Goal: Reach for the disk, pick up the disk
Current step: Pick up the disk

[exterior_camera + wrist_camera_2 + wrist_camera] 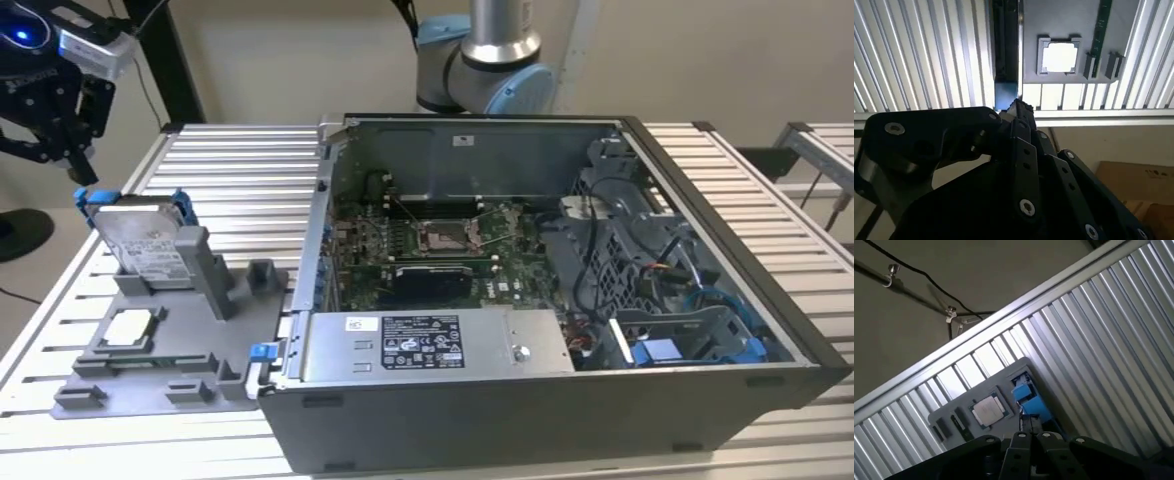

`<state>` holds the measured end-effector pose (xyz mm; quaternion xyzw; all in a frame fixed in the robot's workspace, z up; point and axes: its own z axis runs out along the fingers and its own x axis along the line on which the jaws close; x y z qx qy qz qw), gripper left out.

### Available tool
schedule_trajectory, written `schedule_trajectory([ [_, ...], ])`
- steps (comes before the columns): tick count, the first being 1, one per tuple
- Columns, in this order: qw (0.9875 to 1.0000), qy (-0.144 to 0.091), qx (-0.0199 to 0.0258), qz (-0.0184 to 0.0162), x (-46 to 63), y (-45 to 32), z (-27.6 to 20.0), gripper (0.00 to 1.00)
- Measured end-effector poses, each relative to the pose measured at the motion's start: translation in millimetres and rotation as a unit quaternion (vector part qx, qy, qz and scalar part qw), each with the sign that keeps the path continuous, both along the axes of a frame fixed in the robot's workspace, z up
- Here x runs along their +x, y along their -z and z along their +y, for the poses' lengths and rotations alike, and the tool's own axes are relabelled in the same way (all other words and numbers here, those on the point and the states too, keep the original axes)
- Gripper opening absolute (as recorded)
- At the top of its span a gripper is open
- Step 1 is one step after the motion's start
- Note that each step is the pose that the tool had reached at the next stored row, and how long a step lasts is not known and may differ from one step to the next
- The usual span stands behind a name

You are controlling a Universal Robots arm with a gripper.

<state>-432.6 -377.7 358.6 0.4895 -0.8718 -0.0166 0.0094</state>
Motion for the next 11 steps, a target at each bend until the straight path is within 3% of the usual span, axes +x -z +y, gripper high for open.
schedule_trajectory([
  [5, 0.9990, -0.045, 0.0000, 0.0000, 0.0, 0.1, 0.0, 0.00],
  [11, 0.9951, -0.099, 0.0000, 0.0000, 0.0, 0.2, 0.0, 0.00],
])
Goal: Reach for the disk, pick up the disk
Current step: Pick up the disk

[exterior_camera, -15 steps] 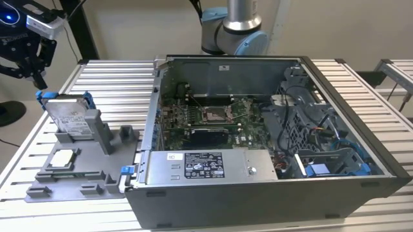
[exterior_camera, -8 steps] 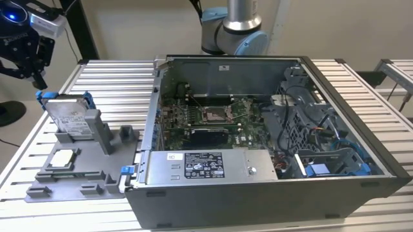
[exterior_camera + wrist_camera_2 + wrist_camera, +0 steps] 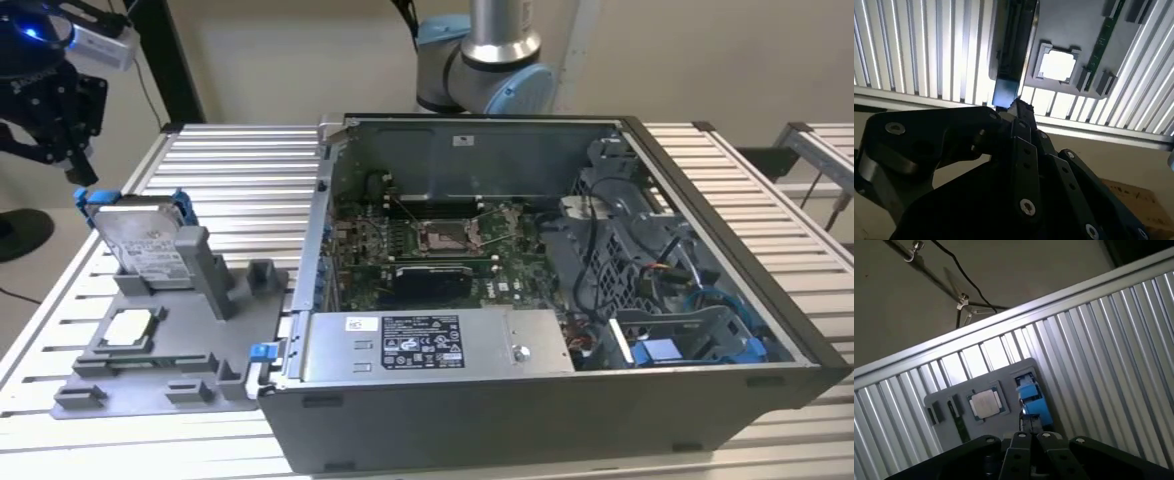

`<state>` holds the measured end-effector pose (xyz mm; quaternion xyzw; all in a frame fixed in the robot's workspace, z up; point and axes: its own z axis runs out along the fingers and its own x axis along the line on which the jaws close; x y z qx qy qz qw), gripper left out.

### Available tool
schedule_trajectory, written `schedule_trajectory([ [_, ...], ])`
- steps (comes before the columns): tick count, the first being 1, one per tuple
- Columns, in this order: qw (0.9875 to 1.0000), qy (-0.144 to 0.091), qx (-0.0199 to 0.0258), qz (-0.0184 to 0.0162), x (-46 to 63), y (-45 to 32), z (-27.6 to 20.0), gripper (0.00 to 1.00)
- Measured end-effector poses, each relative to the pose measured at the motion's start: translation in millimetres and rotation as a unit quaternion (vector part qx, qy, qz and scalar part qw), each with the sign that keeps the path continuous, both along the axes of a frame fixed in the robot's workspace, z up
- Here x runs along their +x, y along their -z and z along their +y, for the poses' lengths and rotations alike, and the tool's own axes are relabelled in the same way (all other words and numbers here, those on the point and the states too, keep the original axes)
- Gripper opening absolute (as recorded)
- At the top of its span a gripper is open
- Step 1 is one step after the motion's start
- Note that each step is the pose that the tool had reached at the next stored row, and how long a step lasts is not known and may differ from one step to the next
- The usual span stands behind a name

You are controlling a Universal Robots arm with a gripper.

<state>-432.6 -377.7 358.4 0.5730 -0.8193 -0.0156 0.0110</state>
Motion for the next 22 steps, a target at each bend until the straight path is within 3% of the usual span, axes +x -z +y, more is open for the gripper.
schedule_trajectory([
  [4, 0.9994, -0.034, 0.0000, 0.0000, 0.0, 0.0, 0.0, 0.00],
  [9, 0.9972, -0.075, 0.0000, -0.0001, 0.0, 0.1, 0.0, 0.00],
  [11, 0.9957, -0.093, -0.0002, -0.0022, 0.0, 0.0, 0.0, 0.00],
  [16, 0.9923, -0.124, -0.0011, -0.0124, 0.0, 0.3, 0.0, 0.00],
  [18, 0.9915, -0.130, -0.0014, -0.0153, 0.0, 0.5, 0.0, 0.00],
  [22, 0.9912, -0.131, -0.0014, -0.0154, 0.0, 0.7, 0.0, 0.00],
])
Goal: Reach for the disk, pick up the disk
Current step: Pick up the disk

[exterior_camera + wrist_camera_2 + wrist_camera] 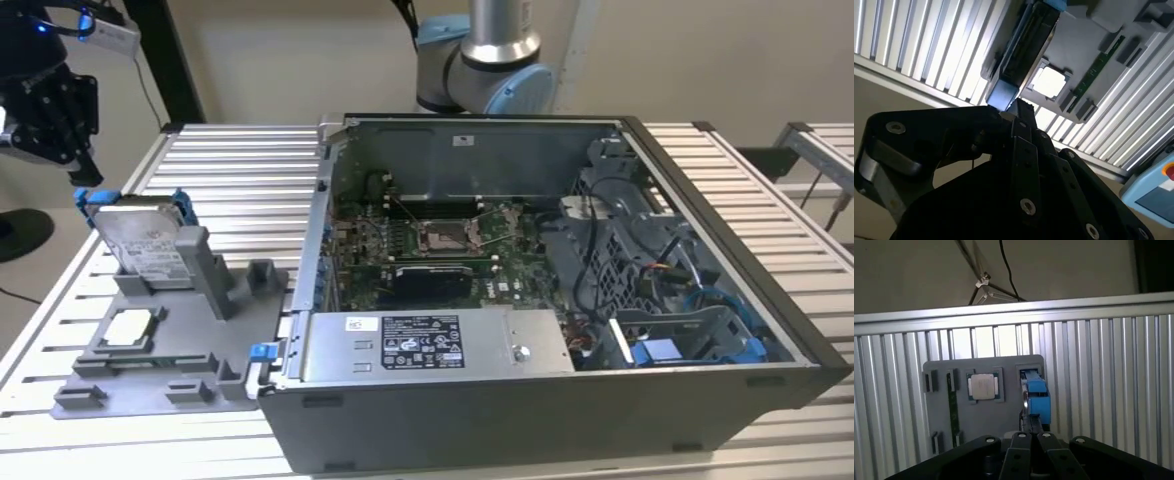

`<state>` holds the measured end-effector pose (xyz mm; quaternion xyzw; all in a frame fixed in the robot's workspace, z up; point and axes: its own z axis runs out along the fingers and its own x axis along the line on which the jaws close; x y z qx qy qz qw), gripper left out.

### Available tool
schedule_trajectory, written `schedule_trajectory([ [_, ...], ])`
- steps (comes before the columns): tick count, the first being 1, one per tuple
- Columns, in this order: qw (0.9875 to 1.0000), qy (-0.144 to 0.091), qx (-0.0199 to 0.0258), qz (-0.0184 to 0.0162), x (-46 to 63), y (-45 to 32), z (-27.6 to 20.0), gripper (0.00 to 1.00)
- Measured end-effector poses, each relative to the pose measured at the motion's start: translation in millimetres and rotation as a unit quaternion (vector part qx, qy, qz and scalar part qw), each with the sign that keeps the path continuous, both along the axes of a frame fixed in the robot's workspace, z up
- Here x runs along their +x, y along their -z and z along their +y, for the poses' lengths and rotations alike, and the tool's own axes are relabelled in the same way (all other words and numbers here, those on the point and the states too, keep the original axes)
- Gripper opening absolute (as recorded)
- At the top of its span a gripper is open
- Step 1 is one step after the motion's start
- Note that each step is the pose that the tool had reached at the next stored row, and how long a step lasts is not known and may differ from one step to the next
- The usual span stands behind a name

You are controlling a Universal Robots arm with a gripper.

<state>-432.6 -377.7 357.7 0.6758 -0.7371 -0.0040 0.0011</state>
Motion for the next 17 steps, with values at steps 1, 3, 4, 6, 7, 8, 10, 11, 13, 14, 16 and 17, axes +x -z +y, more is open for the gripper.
schedule_trajectory([
  [1, 1.0000, 0.000, 0.0000, 0.0000, 0.0, 0.0, 0.0, 0.00],
  [3, 1.0000, 0.000, 0.0000, 0.0000, 0.0, 0.0, 0.0, 0.00],
  [4, 1.0000, 0.000, 0.0000, 0.0000, 0.0, 0.0, 0.0, 0.00],
  [6, 1.0000, 0.000, 0.0000, 0.0000, 0.0, 0.0, 0.0, 0.00],
  [7, 1.0000, 0.000, 0.0000, 0.0000, 0.0, 0.0, 0.0, 0.00],
  [8, 1.0000, 0.000, 0.0000, 0.0000, 0.0, 0.0, 0.0, 0.00],
  [10, 1.0000, 0.000, 0.0000, 0.0000, 0.0, 0.0, 0.0, 0.00],
  [11, 1.0000, 0.000, 0.0000, 0.0000, 0.0, 0.0, 0.0, 0.00],
  [13, 1.0000, 0.000, 0.0000, 0.0000, 0.0, 0.0, 0.0, 1.00],
  [14, 1.0000, 0.000, 0.0000, 0.0000, 0.0, 0.0, 0.0, 1.00],
  [16, 1.0000, 0.000, 0.0000, 0.0000, 0.0, 0.0, 0.0, 1.00],
  [17, 1.0000, 0.000, 0.0000, 0.0000, 0.0, 0.0, 0.0, 1.00],
])
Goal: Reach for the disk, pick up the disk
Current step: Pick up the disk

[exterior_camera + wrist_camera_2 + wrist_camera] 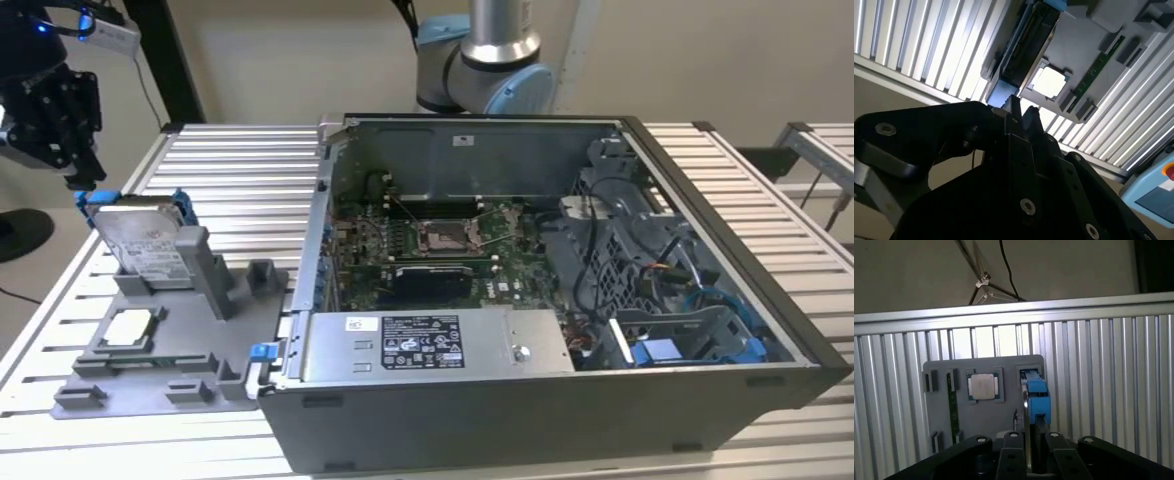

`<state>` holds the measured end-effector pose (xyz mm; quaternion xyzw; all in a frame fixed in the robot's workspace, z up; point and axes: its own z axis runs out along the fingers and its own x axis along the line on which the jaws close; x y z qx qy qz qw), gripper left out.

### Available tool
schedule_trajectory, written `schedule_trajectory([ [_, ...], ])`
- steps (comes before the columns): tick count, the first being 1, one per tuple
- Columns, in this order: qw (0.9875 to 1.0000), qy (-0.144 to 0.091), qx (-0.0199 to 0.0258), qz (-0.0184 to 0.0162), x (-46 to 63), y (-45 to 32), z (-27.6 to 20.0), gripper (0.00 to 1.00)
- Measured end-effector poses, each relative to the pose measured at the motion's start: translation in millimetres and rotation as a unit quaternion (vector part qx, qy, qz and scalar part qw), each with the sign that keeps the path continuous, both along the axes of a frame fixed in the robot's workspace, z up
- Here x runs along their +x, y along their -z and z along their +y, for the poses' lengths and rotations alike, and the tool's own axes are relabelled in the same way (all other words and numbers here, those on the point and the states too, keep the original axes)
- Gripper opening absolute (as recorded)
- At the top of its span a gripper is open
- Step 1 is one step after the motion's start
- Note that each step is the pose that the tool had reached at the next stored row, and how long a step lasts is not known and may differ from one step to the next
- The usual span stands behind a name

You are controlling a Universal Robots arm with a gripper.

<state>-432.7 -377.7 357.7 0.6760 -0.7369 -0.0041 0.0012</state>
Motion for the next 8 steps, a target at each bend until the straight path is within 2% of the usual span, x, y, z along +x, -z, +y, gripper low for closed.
schedule_trajectory([
  [8, 1.0000, 0.000, 0.0000, 0.0000, 0.1, 0.3, 0.0, 1.00],
])
